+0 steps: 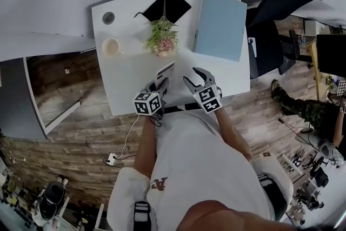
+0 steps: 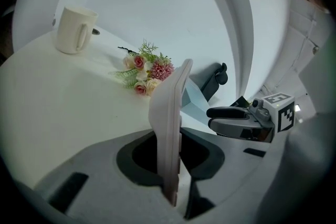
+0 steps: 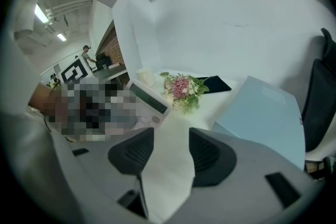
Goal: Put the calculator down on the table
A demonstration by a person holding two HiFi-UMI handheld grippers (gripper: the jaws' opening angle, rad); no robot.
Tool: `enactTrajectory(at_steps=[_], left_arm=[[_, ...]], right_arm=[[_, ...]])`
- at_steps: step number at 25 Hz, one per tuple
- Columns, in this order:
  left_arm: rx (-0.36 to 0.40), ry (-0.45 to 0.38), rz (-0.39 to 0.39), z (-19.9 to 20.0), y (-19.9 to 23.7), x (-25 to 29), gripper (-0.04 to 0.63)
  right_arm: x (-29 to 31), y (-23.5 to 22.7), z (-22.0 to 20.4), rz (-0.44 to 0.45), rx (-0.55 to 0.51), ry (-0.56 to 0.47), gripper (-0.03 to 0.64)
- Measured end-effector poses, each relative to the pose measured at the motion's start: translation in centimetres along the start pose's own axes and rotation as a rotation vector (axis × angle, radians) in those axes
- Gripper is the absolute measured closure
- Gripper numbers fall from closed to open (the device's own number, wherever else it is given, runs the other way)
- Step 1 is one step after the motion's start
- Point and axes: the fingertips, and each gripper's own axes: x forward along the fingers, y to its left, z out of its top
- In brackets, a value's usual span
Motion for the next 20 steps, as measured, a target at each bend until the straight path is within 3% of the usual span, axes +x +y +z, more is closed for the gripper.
enactTrajectory(at_steps=[9, 20], left_arm=[[-0.059, 0.000, -0.005, -0.6, 0.2, 0.6, 0.505], [-0.057, 0.041, 0.015, -1.1, 0.8, 1.3, 0.489]], right_arm=[[0.6, 1.3, -0.6, 0.036, -0.011, 0.009, 0.405], [0.8, 1.9, -0.5, 0.038, -0.020, 0.008, 0.405]])
